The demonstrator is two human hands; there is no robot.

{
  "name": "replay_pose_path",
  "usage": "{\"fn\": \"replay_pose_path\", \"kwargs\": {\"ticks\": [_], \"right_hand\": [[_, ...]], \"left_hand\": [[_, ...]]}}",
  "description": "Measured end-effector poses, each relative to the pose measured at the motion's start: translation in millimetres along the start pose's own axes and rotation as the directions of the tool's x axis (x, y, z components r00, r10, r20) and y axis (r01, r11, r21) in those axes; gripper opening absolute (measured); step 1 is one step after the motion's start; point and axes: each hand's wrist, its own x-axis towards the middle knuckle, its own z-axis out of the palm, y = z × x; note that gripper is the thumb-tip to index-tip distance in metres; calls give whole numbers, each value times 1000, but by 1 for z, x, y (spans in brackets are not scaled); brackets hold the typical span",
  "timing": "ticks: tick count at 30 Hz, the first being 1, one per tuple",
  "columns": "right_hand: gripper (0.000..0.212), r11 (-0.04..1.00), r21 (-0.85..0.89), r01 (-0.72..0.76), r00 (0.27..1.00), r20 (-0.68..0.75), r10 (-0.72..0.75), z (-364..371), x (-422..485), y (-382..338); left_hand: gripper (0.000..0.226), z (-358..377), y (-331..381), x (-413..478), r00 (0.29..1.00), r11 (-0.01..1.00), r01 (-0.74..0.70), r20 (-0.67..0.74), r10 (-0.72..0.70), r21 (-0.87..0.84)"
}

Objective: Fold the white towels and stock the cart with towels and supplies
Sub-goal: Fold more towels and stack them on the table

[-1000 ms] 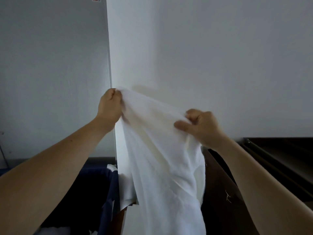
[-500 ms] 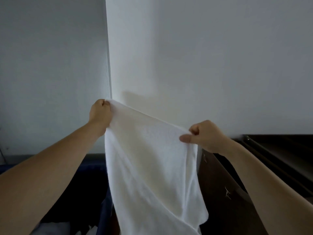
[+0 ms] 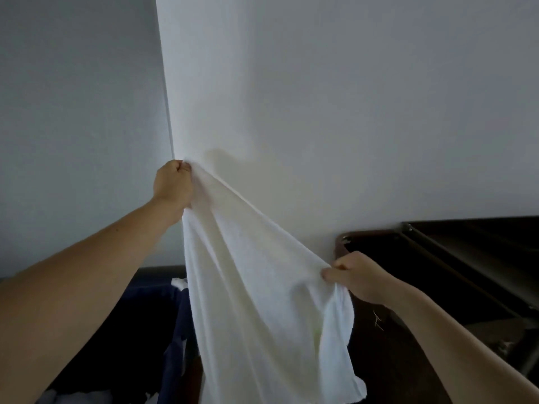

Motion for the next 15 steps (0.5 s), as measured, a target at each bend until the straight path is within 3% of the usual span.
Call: {"fn": "replay_pose_path", "kwargs": {"ticks": [2, 6, 11, 13, 15], "right_hand": [[49, 998, -25, -49, 998, 26, 49, 2, -1, 3], [35, 973, 229, -32, 999, 0, 33, -1, -11, 7], [38, 988, 100, -119, 981, 167, 101, 10, -15, 15], [43, 984, 131, -121, 986, 133, 104, 12, -12, 27], [33, 974, 189, -125, 991, 72, 114, 13, -11, 35]], "left_hand": [[27, 2, 2, 0, 1000, 1000, 3, 3, -3, -13], [30, -6, -1, 2, 998, 998, 61, -33, -61, -6], [26, -10, -4, -6, 999, 1000, -12, 35, 12, -8], [28, -11, -3, -8, 999, 1000, -25, 25, 26, -6], [28, -15, -3, -9, 999, 999, -39, 9, 39, 6]]}}
